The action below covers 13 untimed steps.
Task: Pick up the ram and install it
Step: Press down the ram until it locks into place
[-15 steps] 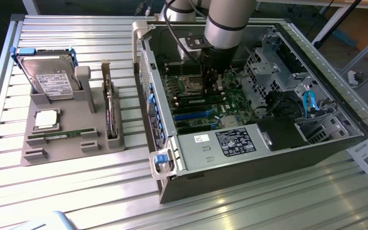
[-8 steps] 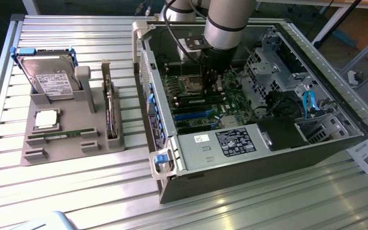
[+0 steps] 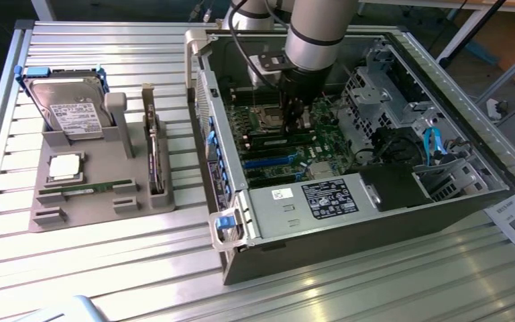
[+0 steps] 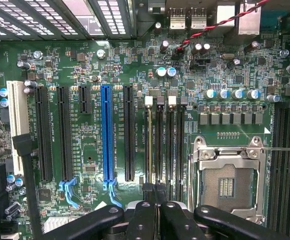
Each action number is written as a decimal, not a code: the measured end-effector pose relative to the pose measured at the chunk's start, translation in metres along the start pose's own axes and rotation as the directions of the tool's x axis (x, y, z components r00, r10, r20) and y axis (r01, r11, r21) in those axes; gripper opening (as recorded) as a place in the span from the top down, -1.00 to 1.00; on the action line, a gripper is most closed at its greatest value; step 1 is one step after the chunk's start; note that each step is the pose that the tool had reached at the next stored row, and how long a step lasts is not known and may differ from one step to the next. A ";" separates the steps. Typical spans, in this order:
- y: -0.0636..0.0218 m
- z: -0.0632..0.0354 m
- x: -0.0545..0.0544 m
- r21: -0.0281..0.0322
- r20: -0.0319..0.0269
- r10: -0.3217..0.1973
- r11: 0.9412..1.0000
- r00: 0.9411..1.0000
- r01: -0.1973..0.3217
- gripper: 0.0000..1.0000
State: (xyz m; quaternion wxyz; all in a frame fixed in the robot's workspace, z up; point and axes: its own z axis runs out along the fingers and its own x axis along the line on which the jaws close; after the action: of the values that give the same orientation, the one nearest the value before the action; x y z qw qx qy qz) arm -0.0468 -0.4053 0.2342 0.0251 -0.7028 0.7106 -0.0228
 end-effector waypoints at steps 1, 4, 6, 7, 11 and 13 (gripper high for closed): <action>0.0000 0.0002 0.000 0.000 0.000 0.000 1.000 1.000 0.000 0.80; 0.0001 0.0014 0.000 0.000 0.000 0.000 1.000 1.000 0.000 0.80; 0.0002 0.0018 0.000 0.000 0.000 0.000 1.000 1.000 0.000 0.80; 0.0002 0.0021 0.000 0.000 0.000 0.000 1.000 1.000 0.000 0.80; 0.0002 0.0031 0.000 0.000 0.000 0.000 1.000 1.000 0.000 0.80; 0.0002 0.0031 0.000 0.000 0.000 0.000 1.000 1.000 0.000 0.80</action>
State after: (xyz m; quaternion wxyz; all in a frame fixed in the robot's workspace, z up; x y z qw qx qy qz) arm -0.0468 -0.4053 0.2311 0.0252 -0.7028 0.7106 -0.0228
